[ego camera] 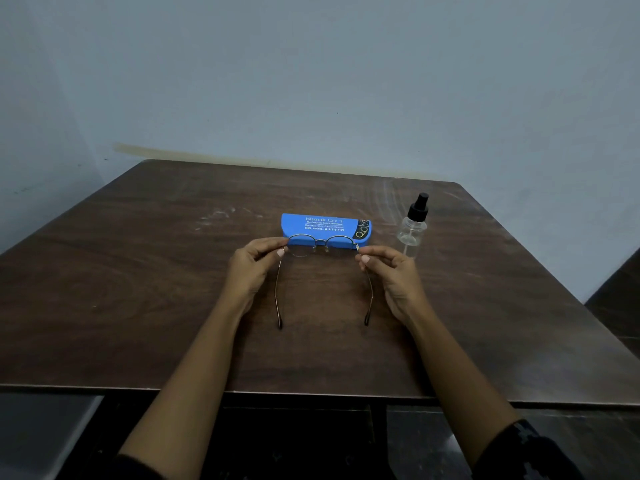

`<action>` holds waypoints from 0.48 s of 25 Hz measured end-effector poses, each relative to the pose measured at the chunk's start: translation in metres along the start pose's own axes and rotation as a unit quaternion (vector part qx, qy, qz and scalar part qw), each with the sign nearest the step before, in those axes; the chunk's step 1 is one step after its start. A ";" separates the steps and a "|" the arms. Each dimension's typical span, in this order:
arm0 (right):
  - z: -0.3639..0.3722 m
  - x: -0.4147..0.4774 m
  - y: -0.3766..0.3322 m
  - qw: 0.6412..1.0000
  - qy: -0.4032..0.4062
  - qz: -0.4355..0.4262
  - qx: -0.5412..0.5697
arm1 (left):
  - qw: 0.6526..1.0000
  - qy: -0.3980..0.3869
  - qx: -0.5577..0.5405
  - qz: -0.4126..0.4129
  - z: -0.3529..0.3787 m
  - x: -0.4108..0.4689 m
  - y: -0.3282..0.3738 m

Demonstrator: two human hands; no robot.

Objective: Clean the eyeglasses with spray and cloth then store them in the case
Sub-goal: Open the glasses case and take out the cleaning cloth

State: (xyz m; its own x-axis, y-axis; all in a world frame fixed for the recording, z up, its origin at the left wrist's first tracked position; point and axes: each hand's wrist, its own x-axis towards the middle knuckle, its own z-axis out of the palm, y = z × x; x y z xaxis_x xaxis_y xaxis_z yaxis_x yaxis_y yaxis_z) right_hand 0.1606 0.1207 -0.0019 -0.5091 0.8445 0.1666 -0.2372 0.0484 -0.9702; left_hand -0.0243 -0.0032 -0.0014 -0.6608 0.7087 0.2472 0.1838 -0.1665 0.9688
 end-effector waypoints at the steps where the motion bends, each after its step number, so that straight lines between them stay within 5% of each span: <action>1: 0.000 0.000 0.000 1.000 0.000 0.003 -0.004 | 1.000 -0.002 0.003 -0.007 0.000 0.001 0.000; 12: 0.002 -0.001 -0.001 0.999 0.007 0.017 -0.042 | 0.999 0.000 -0.011 -0.037 0.000 -0.001 -0.001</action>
State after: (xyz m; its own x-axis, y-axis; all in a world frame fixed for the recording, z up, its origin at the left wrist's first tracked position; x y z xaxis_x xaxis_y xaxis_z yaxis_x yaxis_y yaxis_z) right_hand 0.1600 0.1190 -0.0011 -0.5039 0.8535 0.1324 -0.1507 0.0640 -0.9865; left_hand -0.0240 -0.0040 -0.0022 -0.6728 0.7190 0.1742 0.1186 -0.1276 0.9847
